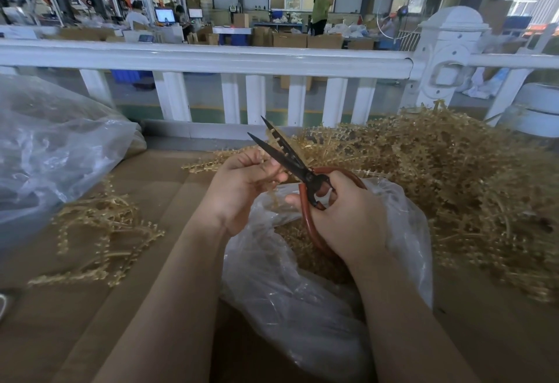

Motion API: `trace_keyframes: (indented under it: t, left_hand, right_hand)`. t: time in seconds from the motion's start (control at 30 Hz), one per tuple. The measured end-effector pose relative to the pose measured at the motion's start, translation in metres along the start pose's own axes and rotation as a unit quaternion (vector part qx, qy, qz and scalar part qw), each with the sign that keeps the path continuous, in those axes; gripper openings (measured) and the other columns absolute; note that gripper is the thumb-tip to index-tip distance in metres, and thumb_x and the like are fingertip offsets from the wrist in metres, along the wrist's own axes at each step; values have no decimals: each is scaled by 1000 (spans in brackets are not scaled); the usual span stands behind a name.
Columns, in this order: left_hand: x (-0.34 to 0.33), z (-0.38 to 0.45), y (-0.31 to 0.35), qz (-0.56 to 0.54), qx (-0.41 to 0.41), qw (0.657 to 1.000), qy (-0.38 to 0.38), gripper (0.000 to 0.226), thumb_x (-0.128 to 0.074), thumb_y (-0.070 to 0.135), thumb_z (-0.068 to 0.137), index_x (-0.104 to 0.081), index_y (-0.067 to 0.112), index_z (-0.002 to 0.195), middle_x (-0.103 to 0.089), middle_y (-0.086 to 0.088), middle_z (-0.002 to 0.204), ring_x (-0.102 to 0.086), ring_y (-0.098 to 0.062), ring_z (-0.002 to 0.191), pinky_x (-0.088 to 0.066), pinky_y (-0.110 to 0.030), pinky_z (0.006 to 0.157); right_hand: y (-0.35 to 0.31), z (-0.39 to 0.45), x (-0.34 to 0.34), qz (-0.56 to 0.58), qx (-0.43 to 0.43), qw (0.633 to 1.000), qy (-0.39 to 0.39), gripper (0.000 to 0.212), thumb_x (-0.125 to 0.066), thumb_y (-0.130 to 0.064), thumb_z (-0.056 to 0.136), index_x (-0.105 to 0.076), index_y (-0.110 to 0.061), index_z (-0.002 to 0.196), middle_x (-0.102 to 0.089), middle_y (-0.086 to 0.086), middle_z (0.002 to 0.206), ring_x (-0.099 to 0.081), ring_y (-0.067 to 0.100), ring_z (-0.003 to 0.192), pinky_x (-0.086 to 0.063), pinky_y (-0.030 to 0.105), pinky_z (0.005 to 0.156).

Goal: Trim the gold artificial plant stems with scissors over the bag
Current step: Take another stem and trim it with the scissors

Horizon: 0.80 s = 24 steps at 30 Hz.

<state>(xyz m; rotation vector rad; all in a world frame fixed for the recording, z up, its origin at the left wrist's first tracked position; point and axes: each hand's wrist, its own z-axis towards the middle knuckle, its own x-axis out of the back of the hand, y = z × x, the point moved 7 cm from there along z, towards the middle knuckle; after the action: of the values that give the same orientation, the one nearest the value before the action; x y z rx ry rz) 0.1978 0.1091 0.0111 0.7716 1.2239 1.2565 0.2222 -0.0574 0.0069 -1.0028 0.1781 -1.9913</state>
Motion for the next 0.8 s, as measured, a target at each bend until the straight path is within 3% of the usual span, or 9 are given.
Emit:
trace_keyframes:
  t: [0.13,0.37,0.5,0.6,0.67,0.8]
  left_hand:
    - [0,1,1,3,-10,1000,0,3,-65,16,77,-66,17,75,-66,1,73,-61,-11,68,-44,-28,73]
    - [-1,2,7,34,-48,998,-16,10,-61,4,86,-62,10,94,-68,4,77,-63,-10,69,-50,-21,71]
    - [2,0,11,46,-69,996,-16,19,-65,-2,84,-55,-7,99,-67,0,77,-61,-17,70,-49,-33,82]
    - [6,1,11,50,-68,996,-4,8,-60,8,85,-62,4,91,-64,-5,74,-59,-20,70,-45,-38,82]
    - [9,0,12,61,-76,995,12,8,-56,9,90,-64,9,90,-62,-7,76,-58,-20,73,-45,-36,81]
    - [12,-1,14,110,-99,989,28,16,-53,3,99,-67,9,94,-65,-1,74,-60,-11,70,-51,-21,72]
  right_hand:
    - [0,-1,1,15,5,1000,14,61,-46,-85,72,-60,-26,75,-54,-13,63,-52,7,58,-47,28,52]
    - [1,-1,0,2,9,1000,17,54,-59,-77,75,-51,-25,66,-48,-15,54,-48,5,50,-46,28,46]
    - [5,0,-6,-6,5,1000,-4,56,-59,-77,75,-59,-22,70,-55,-12,58,-52,6,53,-48,28,49]
    - [8,-1,-7,-7,-2,1000,-9,53,-64,-70,81,-59,-19,69,-56,-8,57,-53,9,52,-49,32,49]
    - [8,-1,-7,-8,-1,1000,-7,51,-70,-57,86,-51,-15,63,-52,-4,53,-50,13,48,-48,37,48]
    - [7,-1,-7,0,0,1000,-15,51,-72,-56,86,-50,-17,62,-52,-4,53,-51,13,49,-49,36,49]
